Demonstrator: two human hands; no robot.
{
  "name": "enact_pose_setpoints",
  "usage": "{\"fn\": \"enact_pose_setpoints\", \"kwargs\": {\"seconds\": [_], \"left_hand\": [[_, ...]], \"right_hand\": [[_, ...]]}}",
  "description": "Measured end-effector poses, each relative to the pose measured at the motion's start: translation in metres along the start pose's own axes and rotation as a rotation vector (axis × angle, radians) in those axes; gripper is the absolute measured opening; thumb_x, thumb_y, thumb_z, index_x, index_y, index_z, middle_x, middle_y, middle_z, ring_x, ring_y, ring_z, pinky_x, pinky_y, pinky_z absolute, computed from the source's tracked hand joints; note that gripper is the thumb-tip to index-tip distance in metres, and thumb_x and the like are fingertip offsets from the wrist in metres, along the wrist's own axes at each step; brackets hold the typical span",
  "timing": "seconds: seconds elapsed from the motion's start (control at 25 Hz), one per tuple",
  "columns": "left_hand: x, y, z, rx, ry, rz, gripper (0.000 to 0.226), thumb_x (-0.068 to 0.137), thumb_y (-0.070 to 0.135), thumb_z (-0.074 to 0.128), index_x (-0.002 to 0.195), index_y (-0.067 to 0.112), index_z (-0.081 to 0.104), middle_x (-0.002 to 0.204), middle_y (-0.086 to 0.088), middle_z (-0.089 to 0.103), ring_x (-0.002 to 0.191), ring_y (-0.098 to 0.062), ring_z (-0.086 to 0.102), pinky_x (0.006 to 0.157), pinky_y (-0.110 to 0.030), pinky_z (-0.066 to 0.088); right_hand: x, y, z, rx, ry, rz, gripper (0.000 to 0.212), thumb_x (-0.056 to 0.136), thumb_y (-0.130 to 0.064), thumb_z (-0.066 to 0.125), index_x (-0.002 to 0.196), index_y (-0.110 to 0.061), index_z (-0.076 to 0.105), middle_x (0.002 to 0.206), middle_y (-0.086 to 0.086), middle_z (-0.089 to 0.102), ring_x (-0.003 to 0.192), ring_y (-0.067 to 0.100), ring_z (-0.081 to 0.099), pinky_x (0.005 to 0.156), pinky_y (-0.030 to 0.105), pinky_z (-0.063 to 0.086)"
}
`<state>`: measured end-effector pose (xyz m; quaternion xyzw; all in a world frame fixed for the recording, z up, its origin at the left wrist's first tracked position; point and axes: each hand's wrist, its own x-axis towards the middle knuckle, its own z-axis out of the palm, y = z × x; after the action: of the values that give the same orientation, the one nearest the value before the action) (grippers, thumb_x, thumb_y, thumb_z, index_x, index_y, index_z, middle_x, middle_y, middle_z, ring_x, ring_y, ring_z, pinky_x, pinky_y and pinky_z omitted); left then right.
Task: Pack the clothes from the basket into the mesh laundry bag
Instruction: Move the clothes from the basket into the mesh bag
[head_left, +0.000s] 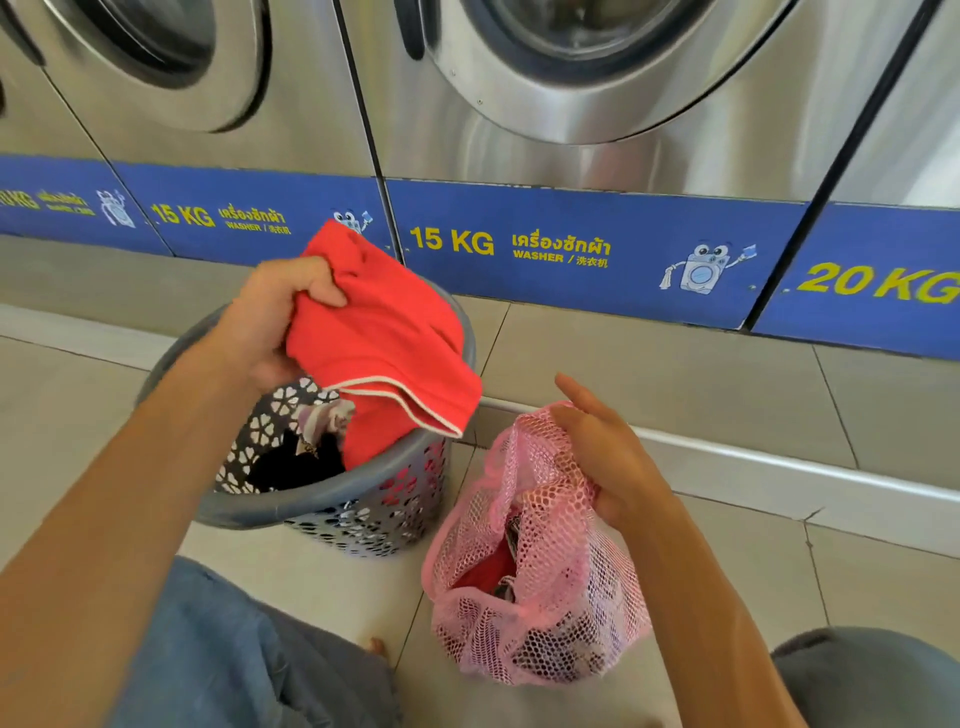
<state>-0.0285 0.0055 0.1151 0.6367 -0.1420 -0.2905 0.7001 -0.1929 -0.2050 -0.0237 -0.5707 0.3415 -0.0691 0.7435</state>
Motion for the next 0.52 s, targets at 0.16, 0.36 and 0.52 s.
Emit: {"fn": "enact_pose_setpoints", "kwargs": {"seconds": [0.16,0.36,0.52], "left_hand": [[-0.021,-0.026,0.016,-0.244,-0.056,-0.045,0.029,0.066,0.008,0.051,0.094,0.008,0.062,0.08,-0.009,0.069,0.068,-0.022,0.066,0.066,-0.029,0.058],[-0.005,-0.064,0.025,0.347,-0.114,-0.195,0.046,0.071,0.001,0.072,0.115,0.01,0.069,0.108,-0.016,0.073,0.094,-0.026,0.072,0.084,-0.038,0.058],[0.007,-0.059,0.042,0.877,0.027,-0.125,0.025,0.068,0.023,0.078,0.092,0.017,0.074,0.087,-0.007,0.077,0.08,-0.021,0.072,0.075,-0.038,0.058]], "right_hand": [[-0.017,-0.001,-0.018,0.031,0.01,-0.014,0.048,0.1,-0.018,0.047,0.143,-0.039,0.049,0.138,0.009,0.059,0.108,0.028,0.067,0.076,0.035,0.057],[-0.034,-0.004,-0.028,0.025,0.007,-0.028,0.047,0.101,-0.016,0.048,0.143,-0.037,0.05,0.134,0.011,0.061,0.103,0.027,0.069,0.071,0.033,0.059],[-0.039,-0.006,-0.034,0.032,0.005,-0.031,0.045,0.102,-0.014,0.048,0.144,-0.032,0.05,0.128,0.014,0.065,0.092,0.024,0.07,0.06,0.028,0.055]]}}
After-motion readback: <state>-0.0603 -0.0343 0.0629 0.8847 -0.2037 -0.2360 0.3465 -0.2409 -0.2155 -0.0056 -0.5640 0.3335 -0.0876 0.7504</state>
